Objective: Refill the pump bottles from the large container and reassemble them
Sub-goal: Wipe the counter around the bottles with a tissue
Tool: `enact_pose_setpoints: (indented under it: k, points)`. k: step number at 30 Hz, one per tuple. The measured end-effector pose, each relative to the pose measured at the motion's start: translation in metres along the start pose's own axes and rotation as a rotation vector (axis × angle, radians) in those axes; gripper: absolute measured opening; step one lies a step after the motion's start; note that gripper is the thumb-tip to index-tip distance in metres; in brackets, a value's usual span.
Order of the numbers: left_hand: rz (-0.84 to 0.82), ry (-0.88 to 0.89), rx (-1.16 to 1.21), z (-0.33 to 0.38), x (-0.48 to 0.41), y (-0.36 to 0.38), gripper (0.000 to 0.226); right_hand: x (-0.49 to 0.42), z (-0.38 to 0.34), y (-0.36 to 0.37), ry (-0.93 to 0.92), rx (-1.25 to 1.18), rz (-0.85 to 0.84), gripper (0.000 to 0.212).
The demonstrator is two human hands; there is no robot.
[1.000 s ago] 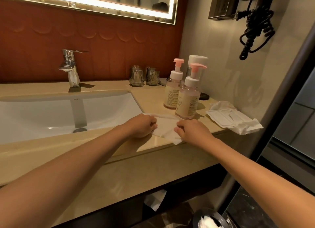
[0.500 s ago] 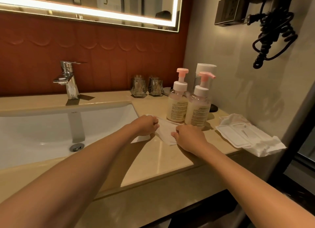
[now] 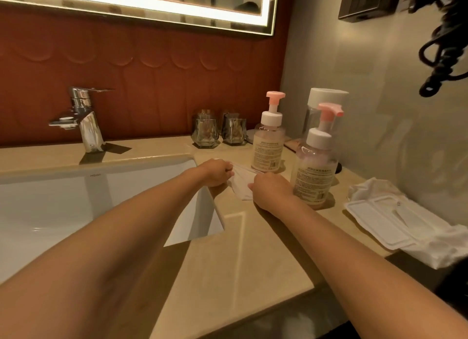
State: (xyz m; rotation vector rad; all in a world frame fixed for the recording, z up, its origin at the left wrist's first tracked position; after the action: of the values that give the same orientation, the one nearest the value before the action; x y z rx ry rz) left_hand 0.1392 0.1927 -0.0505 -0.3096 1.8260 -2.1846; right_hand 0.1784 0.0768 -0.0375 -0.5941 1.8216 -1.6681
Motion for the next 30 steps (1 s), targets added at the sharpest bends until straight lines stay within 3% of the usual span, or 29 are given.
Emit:
enact_pose_setpoints:
  k: [10,17,20,25,30]
  points:
    - [-0.005,0.092,0.038,0.011,0.025,0.005,0.034,0.027,-0.002,-0.002,-0.108,0.121,-0.001,0.037]
    - [-0.022,0.263,-0.006,0.055,0.097,0.012,0.019,0.094,0.026,-0.010,-0.151,0.086,0.025,0.040]
    - [-0.044,0.317,-0.025,0.070,0.132,0.013,0.025,0.121,0.027,-0.012,-0.154,0.077,0.014,0.040]
    - [-0.157,0.261,0.015,0.074,0.172,0.015,0.041,0.154,0.010,-0.015,-0.181,0.088,0.019,0.037]
    - [-0.128,0.222,0.056,0.068,0.201,0.007,0.037,0.188,-0.013,-0.019,-0.228,0.056,0.037,0.038]
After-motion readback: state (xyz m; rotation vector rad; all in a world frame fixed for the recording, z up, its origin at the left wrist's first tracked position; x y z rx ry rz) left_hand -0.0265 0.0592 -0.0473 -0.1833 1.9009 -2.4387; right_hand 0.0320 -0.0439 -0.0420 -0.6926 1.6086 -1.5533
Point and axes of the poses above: each hand's wrist, its own x-axis away from the middle knuckle, its own y-axis out of the palm, z = x × y, the point moved 9 cm from there along -x, towards the middle knuckle, and after that the axes turned 14 degrees about y, right-handed, at the moved point
